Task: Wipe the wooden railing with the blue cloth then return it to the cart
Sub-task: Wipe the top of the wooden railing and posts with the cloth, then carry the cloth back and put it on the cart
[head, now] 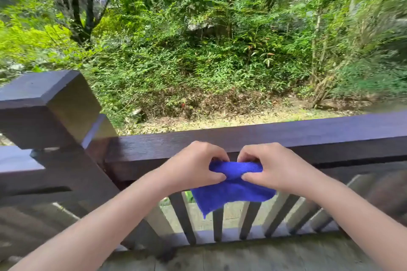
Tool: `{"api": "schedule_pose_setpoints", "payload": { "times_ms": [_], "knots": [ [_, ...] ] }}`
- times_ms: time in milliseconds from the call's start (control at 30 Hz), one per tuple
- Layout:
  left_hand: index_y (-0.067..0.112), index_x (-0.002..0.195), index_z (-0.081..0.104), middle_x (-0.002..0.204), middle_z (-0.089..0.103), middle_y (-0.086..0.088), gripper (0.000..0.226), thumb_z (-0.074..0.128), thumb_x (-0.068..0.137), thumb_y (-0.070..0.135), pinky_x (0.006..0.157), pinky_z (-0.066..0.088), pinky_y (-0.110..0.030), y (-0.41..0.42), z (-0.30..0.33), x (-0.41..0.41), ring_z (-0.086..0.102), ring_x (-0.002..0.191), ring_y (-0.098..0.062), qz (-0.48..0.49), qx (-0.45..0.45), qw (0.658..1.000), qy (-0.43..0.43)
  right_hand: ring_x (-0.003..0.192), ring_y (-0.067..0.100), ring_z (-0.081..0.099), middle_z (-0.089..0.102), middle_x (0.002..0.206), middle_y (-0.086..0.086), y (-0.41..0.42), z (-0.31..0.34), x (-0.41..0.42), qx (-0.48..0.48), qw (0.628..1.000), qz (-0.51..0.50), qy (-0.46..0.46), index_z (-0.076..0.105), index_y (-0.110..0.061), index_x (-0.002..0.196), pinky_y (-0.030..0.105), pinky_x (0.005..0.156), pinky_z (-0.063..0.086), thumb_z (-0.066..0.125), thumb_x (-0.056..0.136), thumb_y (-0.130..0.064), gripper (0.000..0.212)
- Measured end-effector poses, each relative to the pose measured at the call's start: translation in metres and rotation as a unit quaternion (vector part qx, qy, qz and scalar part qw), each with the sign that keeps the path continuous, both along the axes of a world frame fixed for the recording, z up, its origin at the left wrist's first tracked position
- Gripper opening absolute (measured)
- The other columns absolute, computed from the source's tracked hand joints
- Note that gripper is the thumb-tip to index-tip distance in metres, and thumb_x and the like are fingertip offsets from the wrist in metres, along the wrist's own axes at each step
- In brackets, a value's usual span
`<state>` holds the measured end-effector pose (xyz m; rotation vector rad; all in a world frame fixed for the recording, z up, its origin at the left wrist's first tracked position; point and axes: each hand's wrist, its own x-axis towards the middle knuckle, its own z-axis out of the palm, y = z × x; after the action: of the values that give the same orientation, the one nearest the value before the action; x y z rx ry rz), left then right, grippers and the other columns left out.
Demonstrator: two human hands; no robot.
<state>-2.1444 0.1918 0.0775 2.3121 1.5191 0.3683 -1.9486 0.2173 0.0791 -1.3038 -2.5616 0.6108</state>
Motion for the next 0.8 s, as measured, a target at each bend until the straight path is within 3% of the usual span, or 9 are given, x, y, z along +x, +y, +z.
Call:
{"api": "schedule_pose_setpoints", "payload": {
  "times_ms": [200, 300, 433, 633, 800],
  "knots": [
    [0.024, 0.095, 0.067, 0.083, 0.065, 0.012, 0.023, 0.062, 0.073, 0.024, 0.058, 0.033, -0.003, 0.014, 0.014, 0.088, 0.049, 0.068, -0.002, -0.089, 0.023, 0.996, 0.004, 0.081, 0.012, 0.061, 0.069, 0.084, -0.011, -0.021, 0.01, 0.087, -0.002, 0.994, -0.104, 0.021, 0.061, -0.028, 0.085, 0.038, 0.076, 0.052, 0.064, 0.069, -0.028, 0.016],
    [0.023, 0.095, 0.068, 0.087, 0.068, 0.008, 0.023, 0.063, 0.072, 0.022, 0.062, 0.036, -0.005, 0.015, 0.017, 0.143, 0.052, 0.067, 0.004, -0.141, 0.015, 0.99, 0.008, 0.079, 0.01, 0.06, 0.068, 0.082, -0.012, -0.037, 0.011, 0.142, -0.01, 0.988, -0.154, 0.02, 0.063, -0.028, 0.082, 0.031, 0.074, 0.051, 0.065, 0.068, -0.026, 0.014],
    [0.02, 0.096, 0.068, 0.092, 0.071, 0.002, 0.024, 0.064, 0.072, 0.02, 0.071, 0.045, -0.021, 0.013, 0.013, 0.224, 0.059, 0.081, -0.011, -0.204, 0.001, 0.979, 0.026, 0.077, 0.01, 0.059, 0.07, 0.084, -0.006, -0.063, 0.01, 0.217, -0.016, 0.981, -0.193, -0.006, 0.066, -0.024, 0.082, 0.016, 0.062, 0.042, 0.065, 0.069, -0.021, 0.014],
    [0.013, 0.093, 0.068, 0.092, 0.069, -0.005, 0.022, 0.064, 0.073, 0.018, 0.073, 0.042, -0.026, -0.003, -0.004, 0.355, 0.059, 0.085, -0.02, -0.284, 0.007, 0.957, 0.061, 0.085, 0.019, 0.061, 0.071, 0.093, 0.004, -0.104, 0.002, 0.326, -0.023, 0.966, -0.248, -0.076, 0.067, -0.015, 0.09, 0.029, 0.073, 0.047, 0.063, 0.07, -0.017, 0.02],
    [0.015, 0.098, 0.068, 0.097, 0.069, -0.005, 0.024, 0.065, 0.074, 0.018, 0.072, 0.042, -0.024, -0.02, -0.009, 0.457, 0.058, 0.086, -0.02, -0.336, 0.013, 0.94, 0.053, 0.086, 0.018, 0.061, 0.071, 0.092, 0.005, -0.141, -0.002, 0.413, -0.015, 0.945, -0.317, -0.081, 0.068, -0.015, 0.089, 0.021, 0.066, 0.037, 0.066, 0.069, -0.017, 0.02]
  ]
}}
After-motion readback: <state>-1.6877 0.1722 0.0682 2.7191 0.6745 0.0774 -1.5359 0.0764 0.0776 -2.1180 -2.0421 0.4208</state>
